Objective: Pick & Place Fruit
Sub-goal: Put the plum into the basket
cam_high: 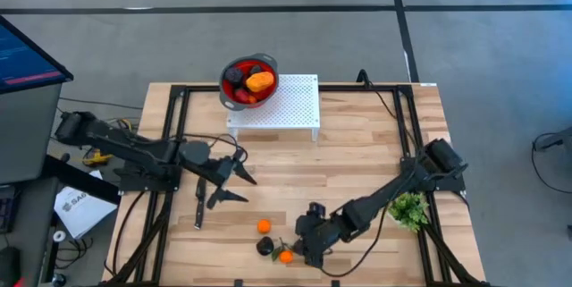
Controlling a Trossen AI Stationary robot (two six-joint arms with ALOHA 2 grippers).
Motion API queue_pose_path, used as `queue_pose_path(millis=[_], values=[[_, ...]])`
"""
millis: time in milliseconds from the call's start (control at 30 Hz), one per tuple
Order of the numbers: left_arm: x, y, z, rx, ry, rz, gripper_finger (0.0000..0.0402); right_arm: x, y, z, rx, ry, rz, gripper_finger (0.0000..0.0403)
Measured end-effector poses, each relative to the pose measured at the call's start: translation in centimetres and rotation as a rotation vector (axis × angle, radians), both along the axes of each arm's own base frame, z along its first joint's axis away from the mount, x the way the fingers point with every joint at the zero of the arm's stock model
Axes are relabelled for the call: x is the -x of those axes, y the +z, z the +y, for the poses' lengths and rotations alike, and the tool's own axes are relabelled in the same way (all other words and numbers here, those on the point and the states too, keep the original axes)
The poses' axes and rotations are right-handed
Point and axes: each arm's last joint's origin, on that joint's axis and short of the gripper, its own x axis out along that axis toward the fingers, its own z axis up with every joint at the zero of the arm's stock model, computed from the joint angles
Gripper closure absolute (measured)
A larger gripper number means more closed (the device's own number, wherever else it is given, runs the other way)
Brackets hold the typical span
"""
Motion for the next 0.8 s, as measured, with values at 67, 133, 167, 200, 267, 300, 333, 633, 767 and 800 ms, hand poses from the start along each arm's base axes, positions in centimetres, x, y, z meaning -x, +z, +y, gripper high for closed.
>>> queue_pose_path(millis=[67,133,167,200,267,300,333,633,767,800], values=[[-0.2,-0.8,-0.3,0.014,0.005,-0.002,0.0147,0.2,-1.1,0.4,-0.023,-0.043,0.047,0.0069],[-0.2,-1.7,-0.3,0.012,0.018,0.014,0.0150,0.2,-2.0,0.5,-0.049,-0.094,0.076,0.0058],[-0.4,-2.0,-0.3,0.011,0.021,0.014,0.0151,0.1,-2.3,0.6,-0.060,-0.116,0.084,0.0054],[-0.6,-2.1,-0.4,0.010,0.027,0.010,0.0153,0.1,-2.5,0.6,-0.068,-0.132,0.091,0.0051],[-0.7,-2.5,-0.4,0.003,0.046,0.016,0.0155,0.0,-3.0,0.6,-0.081,-0.156,0.098,0.0046],[-0.7,-2.7,-0.4,0.000,0.052,0.019,0.0157,0.0,-3.3,0.7,-0.076,-0.160,0.106,0.0046],[-0.8,-2.8,-0.4,-0.002,0.055,0.021,0.0158,0.1,-3.4,0.6,-0.071,-0.163,0.113,0.0046],[-0.9,-2.9,-0.5,-0.005,0.065,0.021,0.0169,0.9,-3.9,0.4,-0.003,-0.164,0.192,0.0118],[-1.0,-2.8,-0.5,0.011,0.068,0.015,0.0172,1.4,-3.6,0.3,0.078,-0.151,0.221,0.0164],[-1.0,-2.8,-0.5,0.021,0.071,0.010,0.0172,1.4,-3.3,0.2,0.117,-0.140,0.232,0.0175]])
